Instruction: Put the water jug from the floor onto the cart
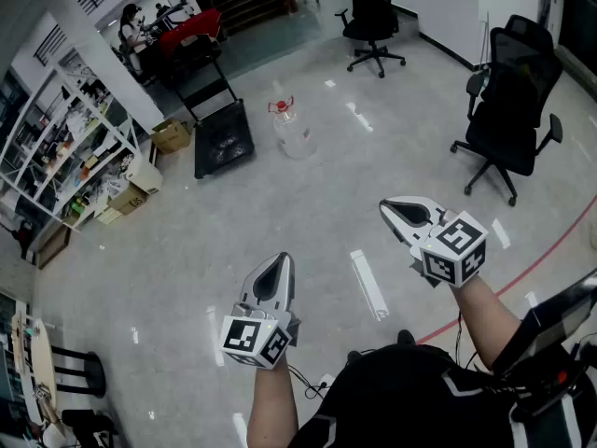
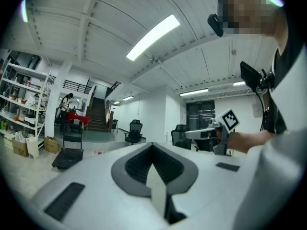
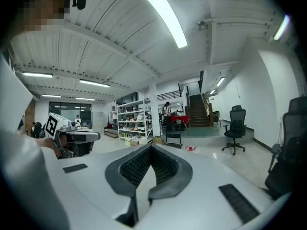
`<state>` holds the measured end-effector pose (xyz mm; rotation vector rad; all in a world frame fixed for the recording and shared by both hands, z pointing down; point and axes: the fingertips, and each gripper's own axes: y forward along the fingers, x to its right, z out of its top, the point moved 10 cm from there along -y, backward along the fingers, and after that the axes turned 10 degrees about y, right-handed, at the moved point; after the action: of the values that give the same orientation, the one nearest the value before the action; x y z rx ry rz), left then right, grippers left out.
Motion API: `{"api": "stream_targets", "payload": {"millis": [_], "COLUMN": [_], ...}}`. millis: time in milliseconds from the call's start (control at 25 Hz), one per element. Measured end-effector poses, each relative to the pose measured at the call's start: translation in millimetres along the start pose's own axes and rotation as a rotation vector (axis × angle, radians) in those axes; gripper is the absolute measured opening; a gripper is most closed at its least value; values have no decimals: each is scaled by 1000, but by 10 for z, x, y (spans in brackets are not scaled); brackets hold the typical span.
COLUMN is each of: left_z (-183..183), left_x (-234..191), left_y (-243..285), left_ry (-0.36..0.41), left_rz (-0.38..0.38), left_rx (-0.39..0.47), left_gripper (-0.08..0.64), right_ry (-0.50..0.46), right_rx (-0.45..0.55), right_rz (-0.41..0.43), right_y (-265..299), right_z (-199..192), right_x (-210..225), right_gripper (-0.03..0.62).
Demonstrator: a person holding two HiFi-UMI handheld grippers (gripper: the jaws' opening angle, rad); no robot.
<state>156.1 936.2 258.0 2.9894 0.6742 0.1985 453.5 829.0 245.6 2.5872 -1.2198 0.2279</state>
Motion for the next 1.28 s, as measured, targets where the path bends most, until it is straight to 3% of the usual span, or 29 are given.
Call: {"api": "stream_targets", "payload": {"millis": [560, 880, 1120, 1280], "left_z": [-13, -25, -205, -270], "left_x": [-22, -122, -515, -780], "left_y": [44, 28, -35, 115], "left_ry": [-32, -24, -32, -6], "left_rz": [13, -22, -50, -69], "left_rx": [17, 36, 33, 24], "left_gripper": [2, 2, 2, 2], "right_ry": [24, 51, 14, 10], "right_rx": [6, 8, -2, -15], "right_rz": [-7, 45, -23, -17], "right_y": [64, 256, 647, 899], "right_z": [-13, 2, -116, -112], "right_x": [10, -53, -197, -206], "right_gripper": [2, 2, 2, 3]}}
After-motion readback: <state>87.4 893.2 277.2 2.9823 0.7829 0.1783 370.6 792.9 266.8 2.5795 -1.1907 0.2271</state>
